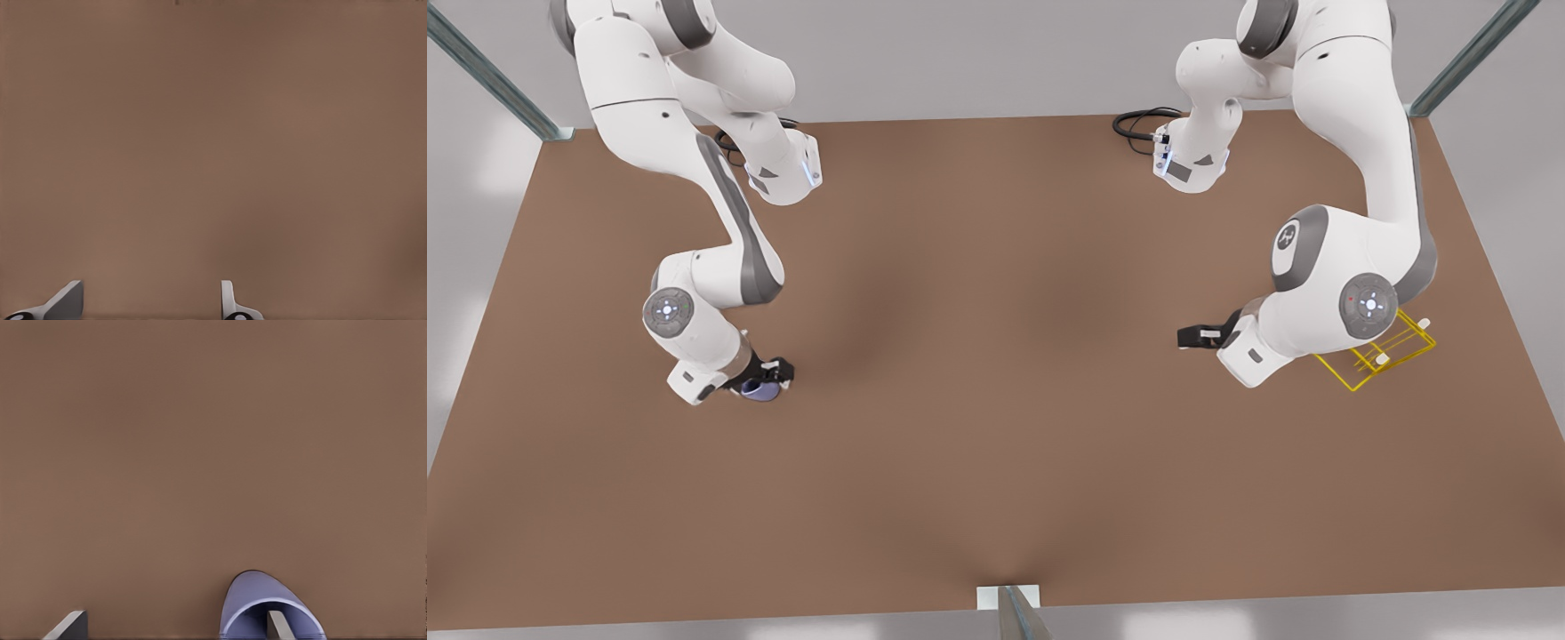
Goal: Place the cup on the cup holder
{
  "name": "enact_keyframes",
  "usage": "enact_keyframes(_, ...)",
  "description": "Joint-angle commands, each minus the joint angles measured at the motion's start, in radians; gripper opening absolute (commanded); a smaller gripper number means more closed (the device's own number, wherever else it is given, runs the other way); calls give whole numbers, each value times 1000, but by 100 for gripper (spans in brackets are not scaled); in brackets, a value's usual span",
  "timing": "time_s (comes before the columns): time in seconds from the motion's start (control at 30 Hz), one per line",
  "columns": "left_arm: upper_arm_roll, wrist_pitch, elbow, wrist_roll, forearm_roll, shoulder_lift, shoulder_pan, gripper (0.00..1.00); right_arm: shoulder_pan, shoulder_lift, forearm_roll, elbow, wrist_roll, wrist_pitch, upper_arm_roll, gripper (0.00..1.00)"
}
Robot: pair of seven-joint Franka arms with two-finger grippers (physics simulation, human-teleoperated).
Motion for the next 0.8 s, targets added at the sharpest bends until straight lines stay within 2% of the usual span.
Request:
enact_keyframes(0.0, 0, 4, 0, -93, 8, -2, -3, 100, -7, -38, -5, -53, 26, 88, 0, 100)
enact_keyframes(0.13, 3, 5, 2, -93, 13, 4, -38, 100, -10, -24, -6, -55, 26, 111, 0, 100)
enact_keyframes(0.27, 7, 4, 5, -83, 12, 4, -9, 100, -4, 8, -8, -56, 28, 146, 0, 100)
enact_keyframes(0.4, 9, 7, 2, -89, 21, 10, -17, 100, 1, -3, -8, -123, 34, 208, 25, 100)
enact_keyframes(0.77, 7, 1, 4, -77, 35, 7, 17, 100, -39, 10, -60, -139, 33, 209, 39, 100)
